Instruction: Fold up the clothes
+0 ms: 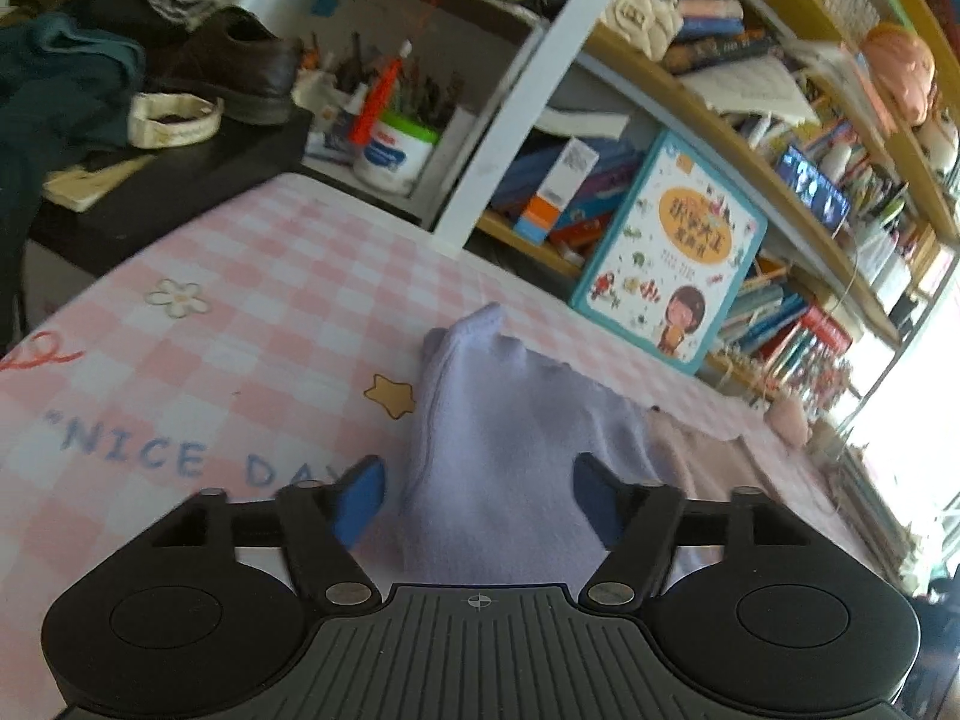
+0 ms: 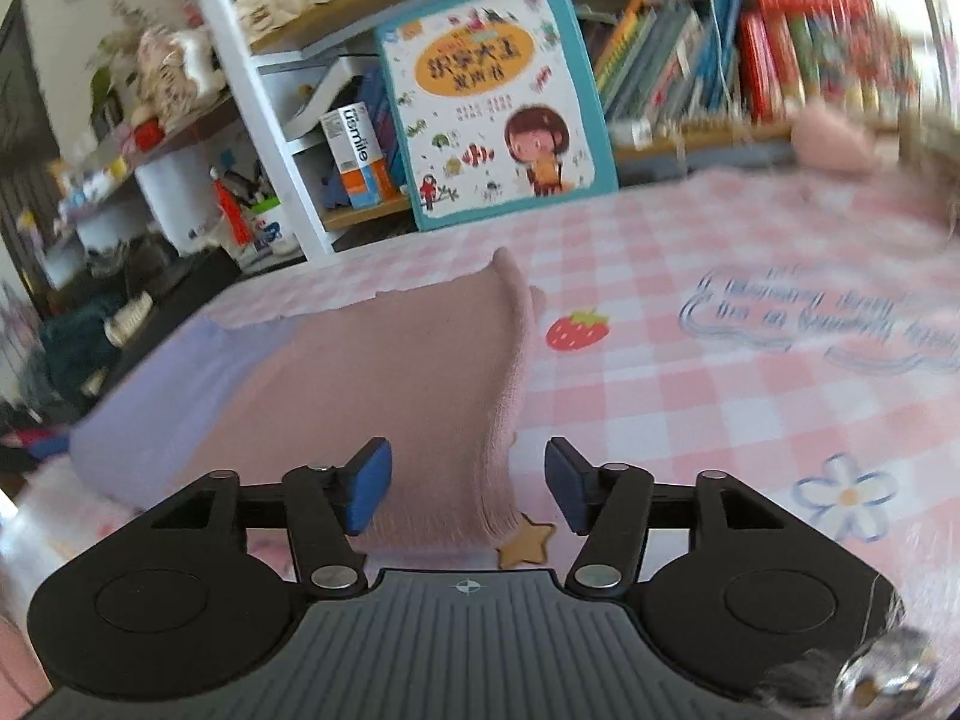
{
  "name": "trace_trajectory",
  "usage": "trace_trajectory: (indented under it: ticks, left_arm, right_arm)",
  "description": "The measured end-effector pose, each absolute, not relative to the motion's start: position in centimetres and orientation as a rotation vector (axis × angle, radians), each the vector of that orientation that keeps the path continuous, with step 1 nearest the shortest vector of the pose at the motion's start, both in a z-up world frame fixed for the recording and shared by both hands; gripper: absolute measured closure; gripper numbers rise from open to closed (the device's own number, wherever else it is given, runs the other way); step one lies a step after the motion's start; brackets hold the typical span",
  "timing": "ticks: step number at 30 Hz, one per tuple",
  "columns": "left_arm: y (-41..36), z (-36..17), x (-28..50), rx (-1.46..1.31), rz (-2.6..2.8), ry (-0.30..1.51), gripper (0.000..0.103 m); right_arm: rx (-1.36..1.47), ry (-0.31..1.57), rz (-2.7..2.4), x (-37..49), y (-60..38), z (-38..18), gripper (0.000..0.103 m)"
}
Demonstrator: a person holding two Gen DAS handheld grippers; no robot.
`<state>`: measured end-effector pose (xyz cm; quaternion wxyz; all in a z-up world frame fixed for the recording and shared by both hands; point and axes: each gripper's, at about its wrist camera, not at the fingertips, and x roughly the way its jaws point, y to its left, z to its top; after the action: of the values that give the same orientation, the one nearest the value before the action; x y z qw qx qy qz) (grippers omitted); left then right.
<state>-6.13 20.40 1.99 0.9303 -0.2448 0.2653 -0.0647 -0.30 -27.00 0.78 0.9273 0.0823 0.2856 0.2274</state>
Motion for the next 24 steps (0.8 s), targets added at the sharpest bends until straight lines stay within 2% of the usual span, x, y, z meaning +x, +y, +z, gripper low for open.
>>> trace_trajectory:
  ticks: [2,9,12,14,17,20,24]
  left_arm:
    - [20.6,2.1,-7.5,-0.535,-0.132,0.541,0.030]
    - [20.6,1.1,-10.4,-0.663,-0.115,0.564,0.027]
    - [20.8,0.3,-10.5,-0.772,-0.158,0.572,0.029]
    - [20.6,0.0,-10.2,-0.813,-0.153,0.571,0.031]
    - [20.3,-0.7,-9.6,-0.898,-0.136,0.580,0.031]
    - [20.1,-1.7,-9.1,-0.995,-0.113,0.601,0.031]
    - [19.4,-1.8,-8.3,-0.992,-0.058,0.627,0.030]
  right_arm:
    - [0.112,0.552,0.456,-1.4,-26.9,1.0,0.041]
    - [0.024,0.447,0.431,-3.8,-26.7,1.3,0.040]
    - [0.047,0.445,0.415,-3.1,-26.9,1.1,0.047]
    - [0.069,0.463,0.409,-2.5,-26.9,0.9,0.063]
    - [0.096,0.507,0.404,-1.5,-26.9,0.3,0.072]
    - [0.118,0.531,0.415,-1.1,-27.1,0.1,0.071]
    - [0.099,0.559,0.438,-0.9,-26.8,-0.1,0.071]
